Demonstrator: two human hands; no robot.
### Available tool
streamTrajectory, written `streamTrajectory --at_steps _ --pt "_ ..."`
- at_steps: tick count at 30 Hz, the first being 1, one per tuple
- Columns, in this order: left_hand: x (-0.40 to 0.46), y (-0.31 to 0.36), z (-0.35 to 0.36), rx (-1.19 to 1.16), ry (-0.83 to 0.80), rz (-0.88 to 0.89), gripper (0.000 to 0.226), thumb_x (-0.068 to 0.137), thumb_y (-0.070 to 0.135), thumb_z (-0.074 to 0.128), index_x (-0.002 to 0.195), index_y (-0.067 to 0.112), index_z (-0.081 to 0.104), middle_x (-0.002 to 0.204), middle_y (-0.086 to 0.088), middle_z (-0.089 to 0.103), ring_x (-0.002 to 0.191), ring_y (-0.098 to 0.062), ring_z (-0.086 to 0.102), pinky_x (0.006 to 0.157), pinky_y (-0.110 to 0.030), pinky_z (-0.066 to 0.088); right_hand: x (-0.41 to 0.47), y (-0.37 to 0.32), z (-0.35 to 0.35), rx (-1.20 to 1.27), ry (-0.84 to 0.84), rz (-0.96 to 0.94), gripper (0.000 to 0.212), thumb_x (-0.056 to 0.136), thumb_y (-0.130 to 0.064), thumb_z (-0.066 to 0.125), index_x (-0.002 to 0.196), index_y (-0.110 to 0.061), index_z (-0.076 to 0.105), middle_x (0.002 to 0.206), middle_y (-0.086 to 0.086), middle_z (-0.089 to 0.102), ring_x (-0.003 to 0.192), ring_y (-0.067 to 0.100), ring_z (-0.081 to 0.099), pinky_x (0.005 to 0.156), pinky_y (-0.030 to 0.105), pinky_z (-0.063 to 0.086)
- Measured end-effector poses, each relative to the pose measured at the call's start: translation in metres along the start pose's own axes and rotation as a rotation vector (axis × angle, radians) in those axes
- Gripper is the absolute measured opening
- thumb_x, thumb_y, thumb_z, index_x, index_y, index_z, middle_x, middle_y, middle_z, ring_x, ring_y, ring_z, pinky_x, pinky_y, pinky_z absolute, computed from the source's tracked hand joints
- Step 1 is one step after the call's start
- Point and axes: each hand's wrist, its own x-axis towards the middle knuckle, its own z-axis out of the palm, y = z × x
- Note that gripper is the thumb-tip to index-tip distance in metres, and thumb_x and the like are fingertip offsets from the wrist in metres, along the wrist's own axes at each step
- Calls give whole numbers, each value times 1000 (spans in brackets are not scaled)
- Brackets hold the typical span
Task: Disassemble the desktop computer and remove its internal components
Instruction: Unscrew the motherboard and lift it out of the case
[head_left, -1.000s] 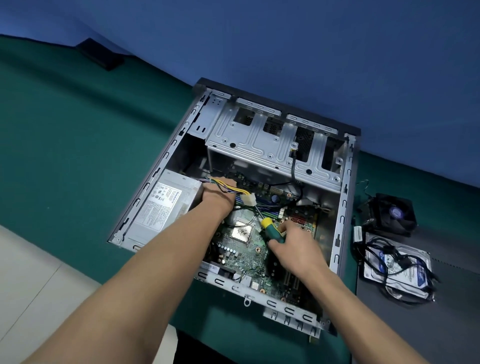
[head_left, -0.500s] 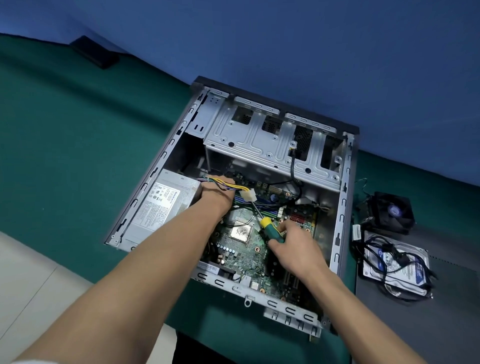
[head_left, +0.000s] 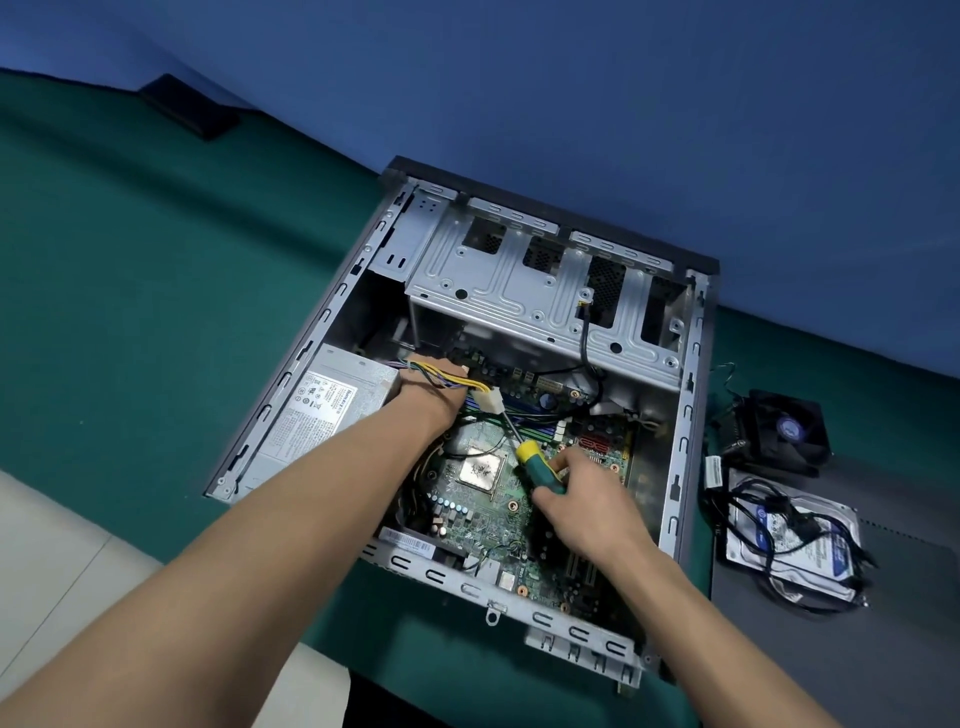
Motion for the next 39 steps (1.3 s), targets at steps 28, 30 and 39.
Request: streamTrajectory --at_steps 28,30,39 --pt "-1 4 5 60 3 -60 30 84 3 51 111 12 61 115 -10 63 101 -35 61 77 -48 54 0 2 1 25 -17 -49 20 87 -31 58 100 -24 45 73 -11 53 61 8 53 50 24 33" --pt "-3 5 4 76 -16 -83 30 86 4 49 113 12 59 117 -10 60 106 -36 58 78 -51 52 0 2 0 -6 10 -29 22 86 -34 57 98 -22 43 72 -10 52 59 4 48 52 25 33" --pt "-20 9 -15 -335 336 -28 28 96 21 38 107 4 56 113 -16 57 106 -30 50 87 -35 38 -1 -3 0 -106 118 -68 29 87 -48 54 87 -23 40 65 -12 48 57 10 46 48 28 29"
